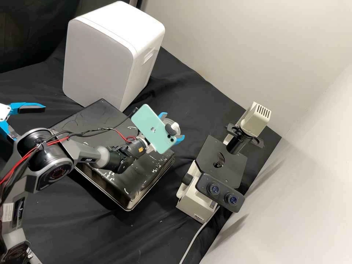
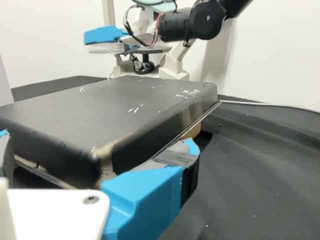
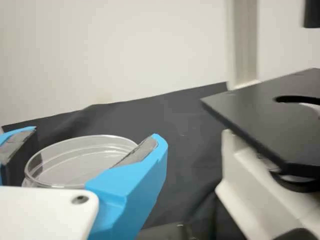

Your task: Place the petri dish on the bench

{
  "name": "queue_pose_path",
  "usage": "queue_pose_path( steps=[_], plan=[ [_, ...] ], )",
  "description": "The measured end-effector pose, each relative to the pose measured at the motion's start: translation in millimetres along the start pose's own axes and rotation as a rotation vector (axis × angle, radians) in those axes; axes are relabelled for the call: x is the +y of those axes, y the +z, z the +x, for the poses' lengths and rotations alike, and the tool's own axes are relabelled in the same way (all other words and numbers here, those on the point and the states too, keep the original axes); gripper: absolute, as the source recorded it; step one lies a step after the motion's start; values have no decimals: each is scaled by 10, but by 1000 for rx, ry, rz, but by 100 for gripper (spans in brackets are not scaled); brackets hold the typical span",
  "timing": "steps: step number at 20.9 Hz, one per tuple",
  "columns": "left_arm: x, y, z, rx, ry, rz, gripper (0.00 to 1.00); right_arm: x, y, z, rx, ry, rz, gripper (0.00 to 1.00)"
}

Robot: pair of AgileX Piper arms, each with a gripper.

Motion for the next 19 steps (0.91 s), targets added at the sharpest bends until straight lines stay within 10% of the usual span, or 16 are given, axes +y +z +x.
queue_pose_path(
  steps=[8,19],
  plan=[
    [17,-5,15,-1,7,3,100,-189,65,-86,-20,-53,-4,0],
    [18,-6,15,0,7,3,100,-360,205,-449,16,-58,-134,0]
  ],
)
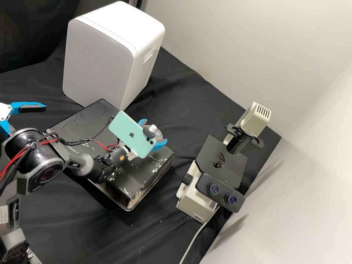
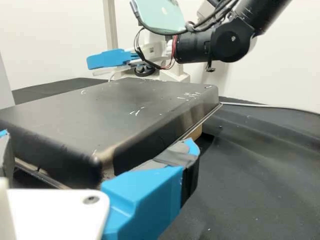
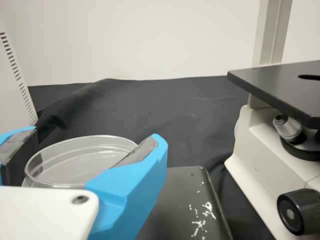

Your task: Place the petri dish on the bench

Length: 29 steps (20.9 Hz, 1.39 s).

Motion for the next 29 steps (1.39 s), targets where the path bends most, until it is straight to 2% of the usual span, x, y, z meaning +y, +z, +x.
queue_pose_path(
  steps=[5,10,14,26,29],
  plan=[
    [0,0,0,0,0,0,100,-53,41,-99,-16,-14,4,0],
    [1,-1,0,2,1,-1,100,-34,25,-177,14,11,5,0],
    [1,-3,0,3,1,-1,100,-33,30,-180,12,12,6,0],
    [-15,-6,6,3,-8,-6,100,-147,141,-293,-33,-24,16,0],
    [-15,-6,6,3,-8,-4,100,-173,159,-330,-21,-20,19,0]
  ],
)
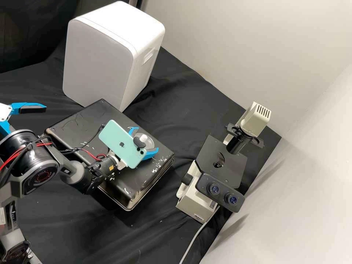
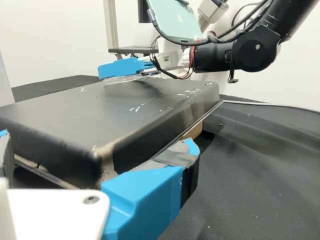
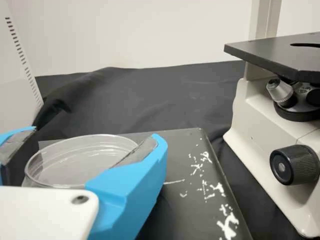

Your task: Place the petri dish on the bench

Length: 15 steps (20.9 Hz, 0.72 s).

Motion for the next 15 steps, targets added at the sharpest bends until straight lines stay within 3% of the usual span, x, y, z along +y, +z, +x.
queue_pose_path(
  steps=[1,2,9,15],
  plan=[
    [0,0,0,0,0,0,100,1,6,4,2,7,4,0],
    [0,0,0,0,0,0,100,4,14,7,-2,13,10,100],
    [0,0,0,0,0,6,100,20,37,10,-19,37,29,100],
    [-4,19,4,-11,-2,20,100,-8,48,-21,-34,60,12,100]
  ],
)
